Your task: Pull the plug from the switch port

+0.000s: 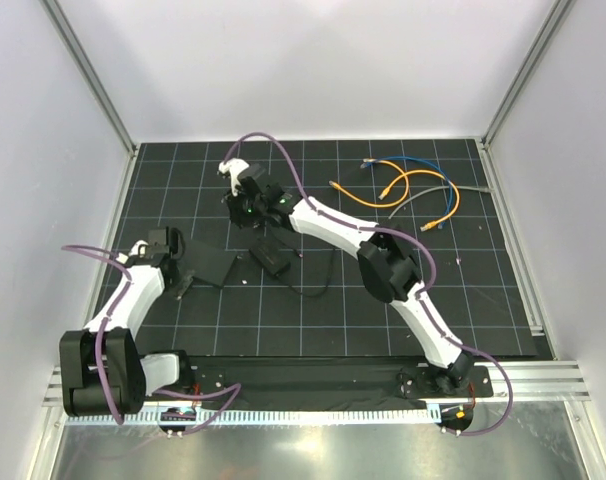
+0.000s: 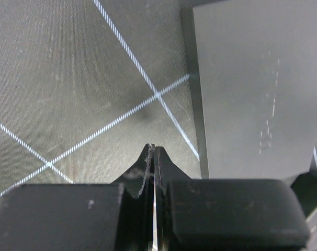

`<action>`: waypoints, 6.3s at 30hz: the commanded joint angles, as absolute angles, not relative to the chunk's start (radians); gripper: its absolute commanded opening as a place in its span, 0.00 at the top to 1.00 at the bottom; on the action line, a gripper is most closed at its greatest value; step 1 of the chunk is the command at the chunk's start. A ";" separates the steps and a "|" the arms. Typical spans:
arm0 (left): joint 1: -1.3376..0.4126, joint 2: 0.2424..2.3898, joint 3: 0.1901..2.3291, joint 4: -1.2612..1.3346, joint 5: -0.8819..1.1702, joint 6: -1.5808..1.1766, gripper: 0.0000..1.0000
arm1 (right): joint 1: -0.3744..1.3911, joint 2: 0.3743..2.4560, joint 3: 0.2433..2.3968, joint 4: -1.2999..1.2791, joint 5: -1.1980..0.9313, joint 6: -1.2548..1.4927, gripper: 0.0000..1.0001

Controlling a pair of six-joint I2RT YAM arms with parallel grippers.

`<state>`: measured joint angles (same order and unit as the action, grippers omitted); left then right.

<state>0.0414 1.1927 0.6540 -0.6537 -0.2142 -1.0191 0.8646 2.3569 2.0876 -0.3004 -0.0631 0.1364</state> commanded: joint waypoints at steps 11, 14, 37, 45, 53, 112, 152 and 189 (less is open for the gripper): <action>0.041 1.315 0.670 -0.574 -0.284 -1.065 1.00 | 0.865 2.454 2.157 -0.304 -0.273 0.067 0.99; 0.041 1.324 0.670 -0.563 -0.284 -1.068 1.00 | 0.865 2.496 2.210 -0.347 -0.325 0.071 0.99; 0.041 1.457 0.765 -0.522 -0.296 -1.058 1.00 | 0.876 2.565 2.298 -0.448 -0.414 0.044 0.99; 0.041 1.525 0.814 -0.506 -0.298 -1.057 1.00 | 0.881 2.580 2.318 -0.449 -0.453 0.055 0.99; 0.044 1.609 0.899 -0.491 -0.299 -1.039 1.00 | 0.893 2.602 2.345 -0.460 -0.497 0.064 0.99; 0.091 1.175 0.506 -0.195 -0.031 -1.131 0.40 | 0.775 2.658 2.378 -0.238 -0.502 0.221 0.31; 0.184 1.707 1.077 -0.282 -0.086 -0.971 0.50 | 0.795 2.663 2.385 -0.167 -0.710 0.319 0.69; 0.135 1.281 1.060 -0.486 -0.062 -0.836 0.21 | 0.807 2.194 2.033 -0.405 -0.005 0.256 0.01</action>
